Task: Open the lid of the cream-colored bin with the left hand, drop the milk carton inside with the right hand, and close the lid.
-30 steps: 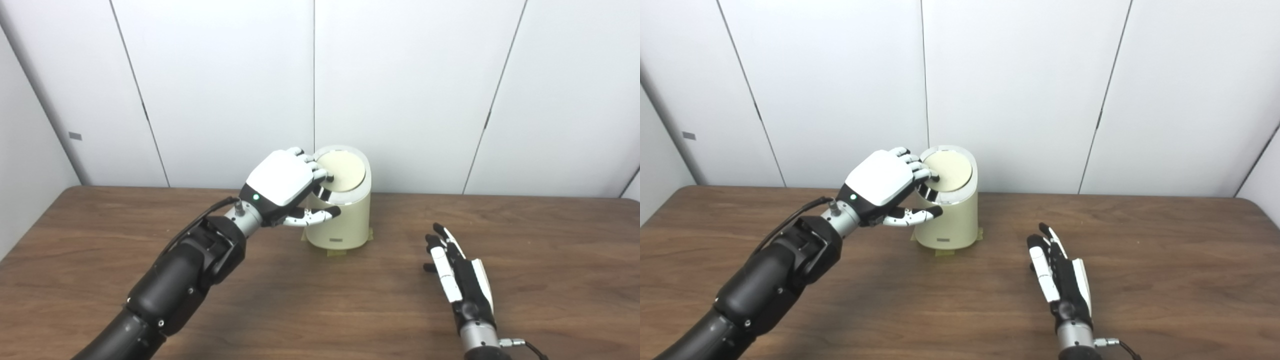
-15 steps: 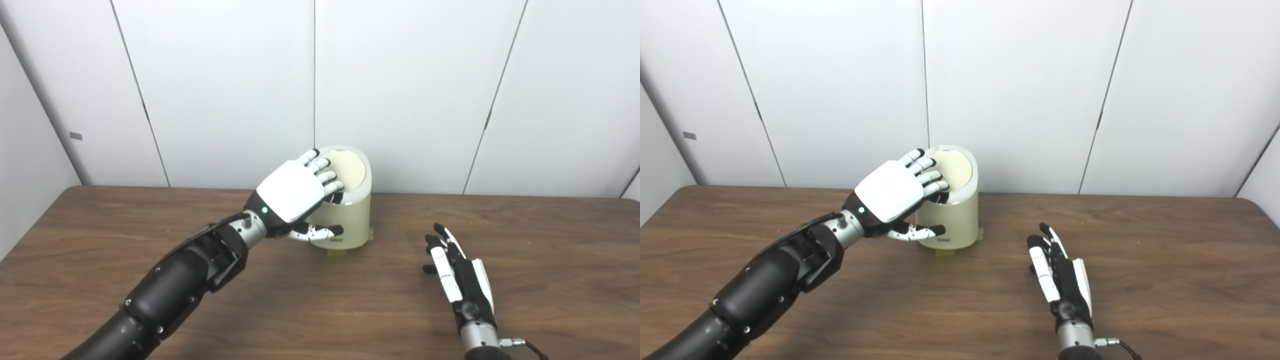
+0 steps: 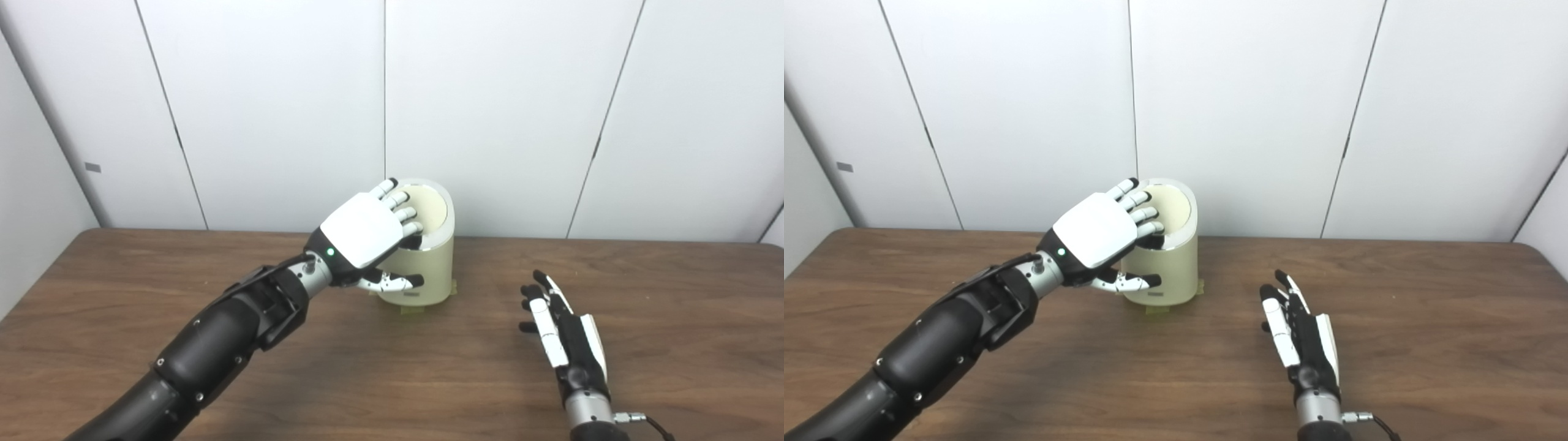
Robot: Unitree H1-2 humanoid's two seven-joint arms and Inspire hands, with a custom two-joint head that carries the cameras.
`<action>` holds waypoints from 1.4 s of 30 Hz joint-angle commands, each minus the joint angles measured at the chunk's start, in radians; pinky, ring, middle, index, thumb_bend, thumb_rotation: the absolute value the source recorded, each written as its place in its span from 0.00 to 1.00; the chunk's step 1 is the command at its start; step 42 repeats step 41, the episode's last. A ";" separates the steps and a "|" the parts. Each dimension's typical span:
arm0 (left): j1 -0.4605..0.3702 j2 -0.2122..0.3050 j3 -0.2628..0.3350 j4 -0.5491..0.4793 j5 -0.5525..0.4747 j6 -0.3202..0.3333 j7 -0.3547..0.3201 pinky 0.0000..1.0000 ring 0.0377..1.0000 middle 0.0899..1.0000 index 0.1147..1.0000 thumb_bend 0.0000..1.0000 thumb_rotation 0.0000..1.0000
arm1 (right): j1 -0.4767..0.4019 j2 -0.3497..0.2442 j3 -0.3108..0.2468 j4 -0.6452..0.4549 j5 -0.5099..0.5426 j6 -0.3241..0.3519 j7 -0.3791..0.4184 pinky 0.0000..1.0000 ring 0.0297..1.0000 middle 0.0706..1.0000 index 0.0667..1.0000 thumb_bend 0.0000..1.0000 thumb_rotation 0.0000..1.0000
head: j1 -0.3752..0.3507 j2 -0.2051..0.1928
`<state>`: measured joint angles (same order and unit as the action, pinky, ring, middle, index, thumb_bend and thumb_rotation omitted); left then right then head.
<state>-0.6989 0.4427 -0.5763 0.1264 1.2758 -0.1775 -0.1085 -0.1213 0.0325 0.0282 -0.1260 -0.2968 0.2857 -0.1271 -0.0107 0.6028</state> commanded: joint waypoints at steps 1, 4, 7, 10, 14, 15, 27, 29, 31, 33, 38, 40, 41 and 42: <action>-0.001 0.010 -0.001 0.008 -0.017 -0.006 -0.063 0.95 0.90 0.83 0.75 0.47 1.00 | -0.034 -0.001 -0.001 -0.039 -0.002 -0.013 -0.005 0.67 0.82 0.83 0.91 0.49 1.00 | 0.001 0.002; 0.004 0.002 0.033 0.011 -0.069 -0.006 -0.019 0.94 0.87 0.80 0.73 0.45 1.00 | -0.035 -0.003 -0.003 -0.041 0.000 -0.012 -0.005 0.67 0.82 0.83 0.91 0.50 1.00 | 0.003 0.002; 0.000 -0.014 0.086 0.000 -0.124 0.010 0.014 0.94 0.87 0.81 0.77 0.44 0.99 | -0.035 -0.002 -0.007 -0.040 0.004 -0.012 -0.007 0.68 0.82 0.83 0.90 0.50 1.00 | 0.005 0.001; 0.001 -0.035 0.149 -0.046 -0.179 0.038 0.011 0.91 0.88 0.83 0.82 0.43 1.00 | -0.035 -0.011 -0.010 -0.037 0.015 -0.031 0.001 0.69 0.82 0.83 0.91 0.50 1.00 | 0.008 0.008; 0.013 -0.054 0.205 -0.081 -0.203 0.040 0.046 0.90 0.88 0.84 0.84 0.37 0.99 | -0.036 -0.029 -0.001 -0.031 0.004 -0.067 -0.002 0.67 0.82 0.83 0.91 0.56 1.00 | 0.010 0.010; 0.024 -0.062 0.226 -0.096 -0.221 0.048 0.049 0.90 0.88 0.85 0.85 0.36 0.98 | -0.037 -0.033 -0.001 -0.026 0.004 -0.075 -0.004 0.66 0.81 0.83 0.90 0.57 1.00 | 0.010 0.010; 0.242 -0.195 0.444 -0.243 -0.654 0.151 -0.015 0.78 0.88 0.89 0.89 0.33 0.76 | -0.031 -0.046 -0.007 -0.028 0.029 -0.105 0.004 0.65 0.81 0.83 0.90 0.61 0.96 | 0.014 0.009; 0.288 -0.222 0.472 -0.276 -0.732 0.188 -0.024 0.79 0.89 0.90 0.88 0.33 0.75 | -0.029 -0.048 -0.012 -0.026 0.052 -0.127 0.010 0.67 0.82 0.84 0.90 0.61 0.96 | 0.016 0.013; 0.336 -0.260 0.505 -0.309 -0.814 0.236 -0.024 0.81 0.88 0.89 0.87 0.32 0.70 | -0.026 -0.051 -0.015 -0.023 0.078 -0.149 0.018 0.70 0.83 0.85 0.91 0.60 0.96 | 0.021 0.015; 0.380 -0.285 0.528 -0.342 -0.859 0.293 -0.030 0.83 0.89 0.89 0.90 0.30 0.78 | -0.027 -0.052 -0.018 -0.019 0.101 -0.165 0.024 0.72 0.84 0.86 0.91 0.59 0.95 | 0.023 0.017; 0.475 -0.329 0.585 -0.383 -0.984 0.383 -0.029 0.93 0.94 0.93 0.95 0.34 0.98 | -0.032 -0.052 -0.017 -0.020 0.132 -0.172 0.036 0.80 0.87 0.88 0.91 0.54 0.98 | 0.024 0.018; 0.502 -0.340 0.602 -0.386 -1.030 0.403 -0.029 0.95 0.96 0.95 0.97 0.37 1.00 | -0.032 -0.051 -0.019 -0.022 0.153 -0.175 0.046 0.83 0.89 0.90 0.91 0.55 0.99 | 0.025 0.018; 0.515 -0.346 0.612 -0.386 -1.062 0.408 -0.033 0.97 0.97 0.96 0.98 0.38 1.00 | -0.033 -0.047 -0.024 -0.022 0.176 -0.174 0.053 0.84 0.90 0.91 0.92 0.56 0.99 | 0.024 0.019; 0.515 -0.346 0.612 -0.386 -1.062 0.408 -0.033 0.97 0.97 0.96 0.98 0.38 1.00 | -0.033 -0.047 -0.024 -0.022 0.176 -0.174 0.053 0.84 0.90 0.91 0.92 0.56 0.99 | 0.024 0.019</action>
